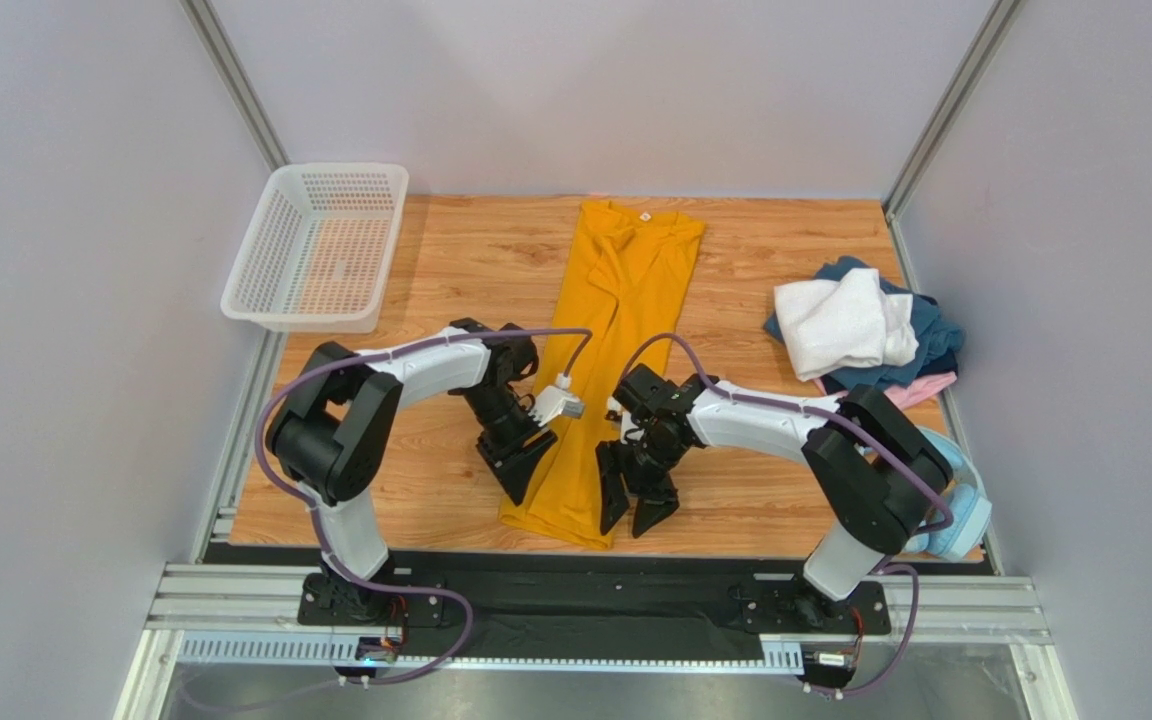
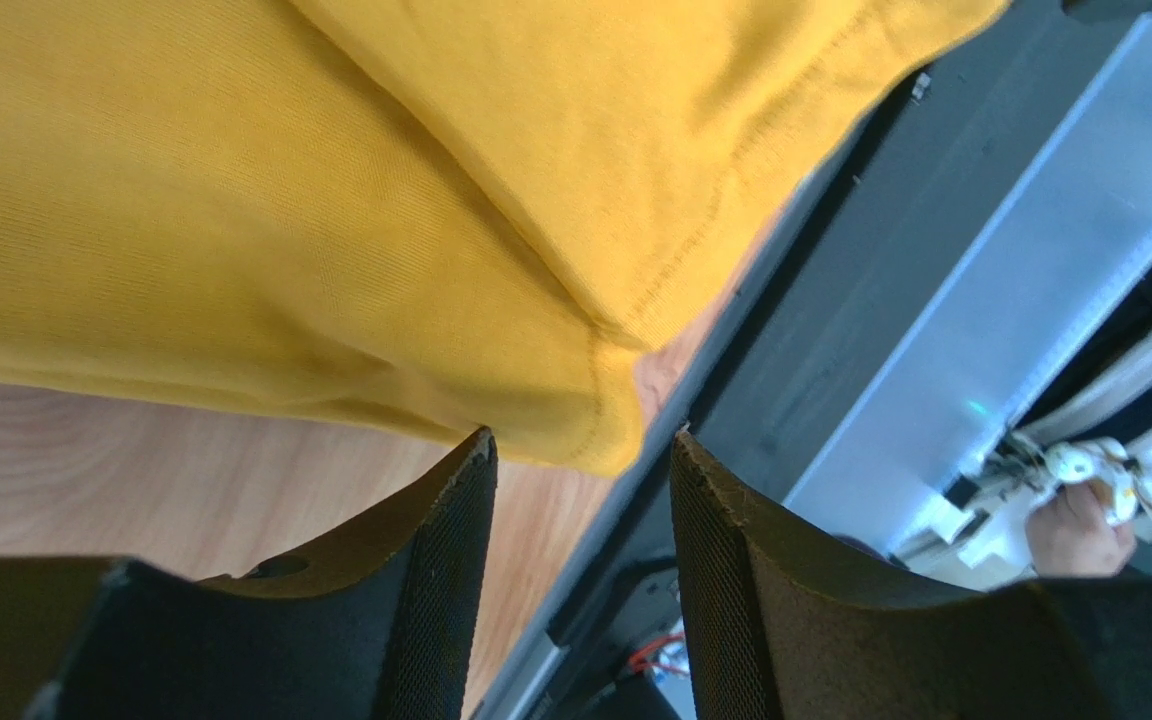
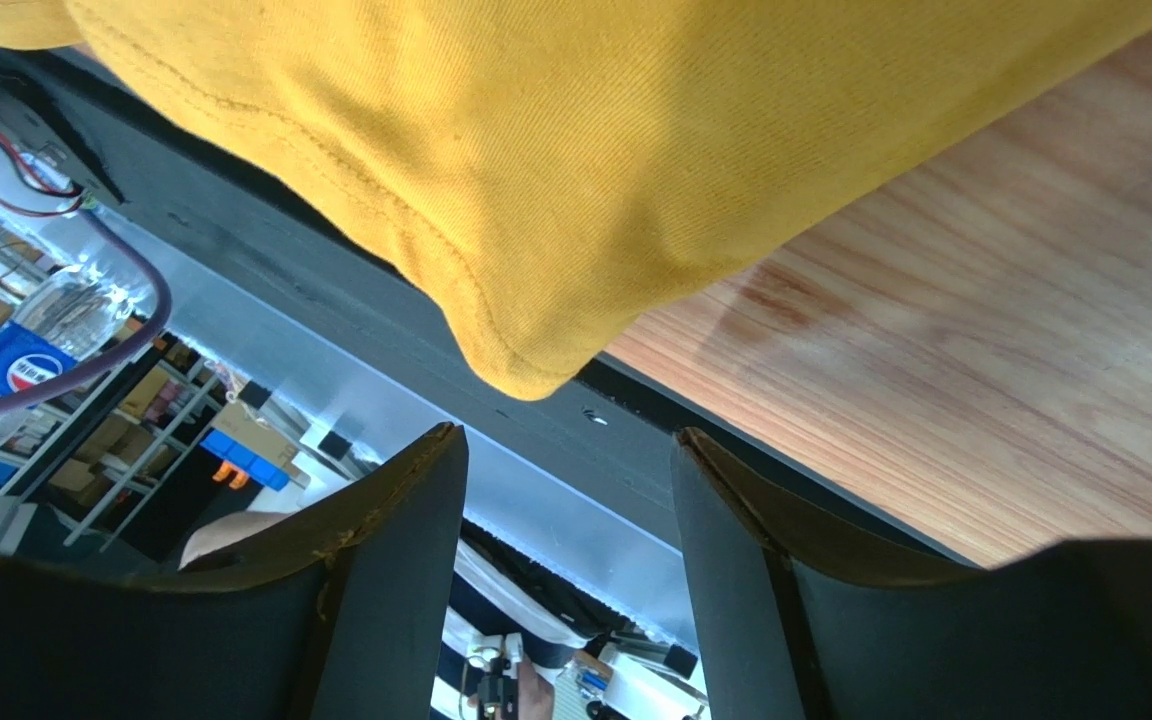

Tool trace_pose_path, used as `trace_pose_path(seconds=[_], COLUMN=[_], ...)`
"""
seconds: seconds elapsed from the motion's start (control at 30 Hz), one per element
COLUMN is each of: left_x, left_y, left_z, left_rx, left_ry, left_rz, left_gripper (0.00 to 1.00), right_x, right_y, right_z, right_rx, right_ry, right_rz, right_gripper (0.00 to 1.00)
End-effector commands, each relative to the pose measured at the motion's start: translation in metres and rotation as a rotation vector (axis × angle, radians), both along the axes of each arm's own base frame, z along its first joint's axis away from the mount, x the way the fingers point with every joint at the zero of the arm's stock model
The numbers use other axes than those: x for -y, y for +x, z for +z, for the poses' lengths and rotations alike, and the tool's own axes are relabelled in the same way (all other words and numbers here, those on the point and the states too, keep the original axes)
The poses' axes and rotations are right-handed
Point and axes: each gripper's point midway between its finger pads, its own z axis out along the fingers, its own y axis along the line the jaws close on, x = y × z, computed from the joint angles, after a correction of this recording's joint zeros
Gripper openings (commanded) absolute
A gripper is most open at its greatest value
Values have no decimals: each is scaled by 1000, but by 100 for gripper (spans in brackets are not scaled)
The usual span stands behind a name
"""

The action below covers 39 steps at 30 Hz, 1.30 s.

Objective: Fold and stack the t-shirts
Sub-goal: Grab the bottom of the folded rectangular tshirt with both arms

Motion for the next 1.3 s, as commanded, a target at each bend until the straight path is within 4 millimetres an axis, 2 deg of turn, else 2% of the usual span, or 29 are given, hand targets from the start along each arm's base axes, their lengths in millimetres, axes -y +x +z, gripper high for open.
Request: trace_pose_path(seconds=[0.0, 0.17, 0.27, 0.3, 0.37, 0.43, 0.5, 0.57, 0.63, 0.9, 1.13, 1.27], left_x=[8, 6, 4, 4, 5, 5, 5, 5, 6, 9, 7, 6], left_y=[15, 28, 33, 33, 34, 35, 33, 33, 31, 24, 22, 19], left_z=[-6, -10, -6, -5, 0, 2, 3, 4, 6, 1, -2, -11], left_rx=[101, 204, 263, 273, 305, 332, 343, 352, 370, 395, 400, 374], left_ry=[-10, 13, 5, 0, -15, -24, -27, -28, -30, -25, -27, -19], left_rz=[55, 103, 119, 123, 126, 122, 109, 102, 88, 31, 19, 1], left_gripper=[53, 53, 54, 53, 53, 53, 53, 53, 54, 54, 54, 54], right_x=[-18, -17, -19, -21, -15, -10, -16, -12, -8, -28, -45, -46], right_y=[12, 21, 26, 22, 31, 30, 24, 21, 18, 3, 1, -1], right_z=[6, -3, 0, -1, 0, -6, -4, -11, -18, -35, -29, -33], right_rx=[65, 156, 287, 326, 442, 525, 558, 586, 590, 564, 575, 565], right_ry=[6, -94, -128, -127, -166, -189, -140, -152, -170, -142, -135, -157], right_rz=[-9, -26, -29, -7, -19, -3, 6, 4, 3, 21, 53, 62], right_gripper=[57, 56, 57, 57, 59, 59, 59, 59, 59, 57, 52, 48])
